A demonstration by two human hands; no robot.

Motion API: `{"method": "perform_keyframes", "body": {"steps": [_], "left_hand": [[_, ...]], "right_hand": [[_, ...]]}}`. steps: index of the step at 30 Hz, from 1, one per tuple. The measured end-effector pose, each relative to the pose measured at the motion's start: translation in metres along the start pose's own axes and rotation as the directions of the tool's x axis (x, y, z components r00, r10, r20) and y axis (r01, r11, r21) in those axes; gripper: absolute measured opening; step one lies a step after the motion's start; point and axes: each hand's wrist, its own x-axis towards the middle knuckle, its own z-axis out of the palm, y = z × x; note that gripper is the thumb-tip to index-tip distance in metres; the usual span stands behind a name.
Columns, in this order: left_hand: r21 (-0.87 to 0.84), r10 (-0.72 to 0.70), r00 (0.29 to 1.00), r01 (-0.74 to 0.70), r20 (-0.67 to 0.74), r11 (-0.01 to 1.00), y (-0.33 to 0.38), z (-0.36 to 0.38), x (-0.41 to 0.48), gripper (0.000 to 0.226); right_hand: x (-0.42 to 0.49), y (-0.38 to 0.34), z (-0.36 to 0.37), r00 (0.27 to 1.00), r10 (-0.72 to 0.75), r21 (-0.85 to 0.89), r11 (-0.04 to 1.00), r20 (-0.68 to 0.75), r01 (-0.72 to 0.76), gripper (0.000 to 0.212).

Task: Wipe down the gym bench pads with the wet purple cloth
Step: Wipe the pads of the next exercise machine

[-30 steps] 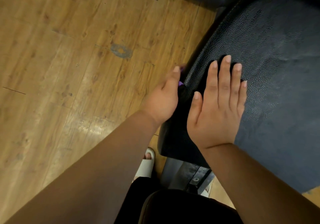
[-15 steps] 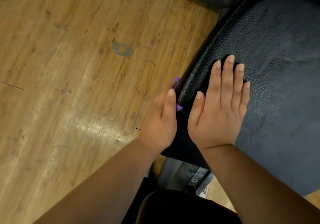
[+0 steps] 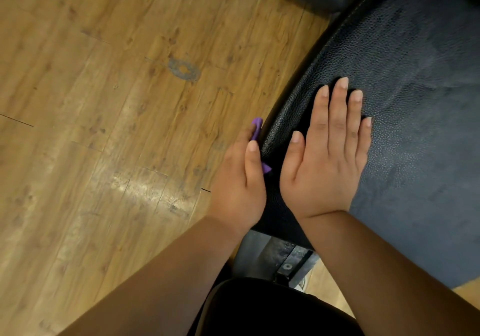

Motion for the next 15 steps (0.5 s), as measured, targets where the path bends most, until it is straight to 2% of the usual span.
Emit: {"method": "perform_keyframes", "body": {"steps": [5,11,15], "left_hand": [[-0.026,-0.08,0.997,0.08,0.012,0.996,0.004,0.0,0.005,0.06],[-0.074,0.081,0.997,-0.082,-0.011,0.994,-0.004,0.001,0.001,0.054],[-0.041,0.033,0.999,-0.034,-0.03,0.999,-0.022,0.002,-0.019,0.059]], "right_hand": [[0.0,0.001,-0.002,1.0,-0.007,0.004,1.0,0.015,0.007,0.056],[-0.022,0.0,-0.005,0.997,-0.04,0.059,0.998,0.072,0.036,0.056],[-0.029,-0.001,-0.003,0.997,-0.038,0.054,0.998,0.07,0.034,0.056]]}}
